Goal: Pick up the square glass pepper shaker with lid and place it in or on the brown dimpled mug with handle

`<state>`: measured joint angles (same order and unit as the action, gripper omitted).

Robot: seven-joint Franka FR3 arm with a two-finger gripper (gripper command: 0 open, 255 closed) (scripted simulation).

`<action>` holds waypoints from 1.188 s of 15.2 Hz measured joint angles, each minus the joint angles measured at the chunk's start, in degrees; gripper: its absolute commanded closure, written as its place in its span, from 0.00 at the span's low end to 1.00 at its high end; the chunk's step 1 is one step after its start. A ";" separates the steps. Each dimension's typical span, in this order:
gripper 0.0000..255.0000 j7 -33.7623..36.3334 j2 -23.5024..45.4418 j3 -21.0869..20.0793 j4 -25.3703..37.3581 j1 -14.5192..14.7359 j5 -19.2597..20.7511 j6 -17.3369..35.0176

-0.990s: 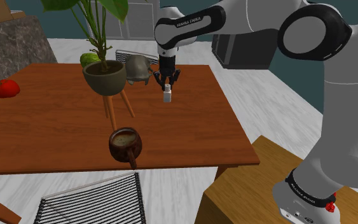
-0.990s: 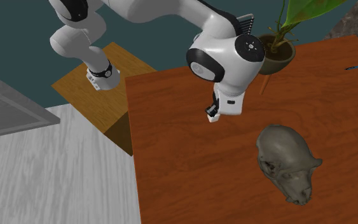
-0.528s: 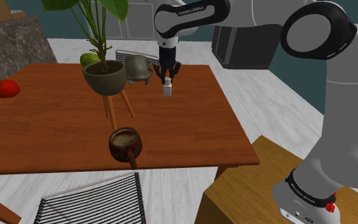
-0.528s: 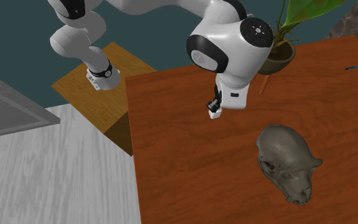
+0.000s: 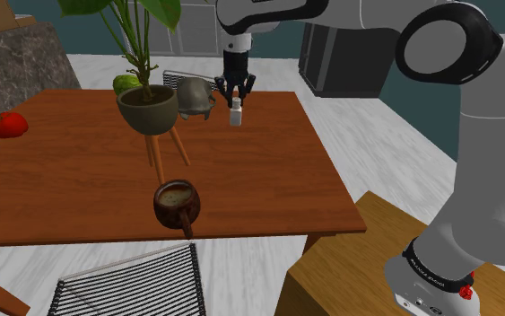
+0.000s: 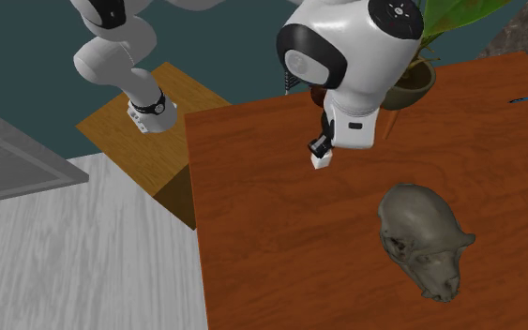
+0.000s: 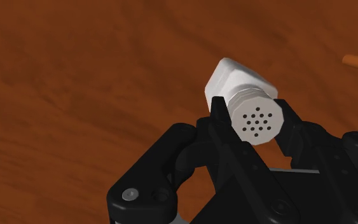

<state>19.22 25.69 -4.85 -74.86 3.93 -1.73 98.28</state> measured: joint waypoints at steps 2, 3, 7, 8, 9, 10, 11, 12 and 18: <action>1.00 0.07 -0.11 -0.01 1.27 0.01 0.00 -1.38; 1.00 0.21 0.23 -0.03 2.63 0.10 0.04 -2.38; 1.00 0.34 0.69 -0.04 6.30 0.15 0.08 -5.60; 1.00 0.32 0.85 -0.03 7.33 0.13 0.08 -6.46; 1.00 0.42 0.99 -0.05 8.10 0.19 0.10 -7.09; 1.00 0.88 0.28 -0.18 7.51 0.50 0.09 -7.20; 1.00 1.83 -0.18 -0.45 7.39 1.19 0.14 -7.47; 1.00 2.62 -1.17 -0.71 5.85 1.75 0.12 -6.88; 1.00 9.21 -5.55 -2.80 0.18 6.30 0.23 -5.19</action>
<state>28.43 20.14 -7.64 -74.68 10.22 -1.50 93.09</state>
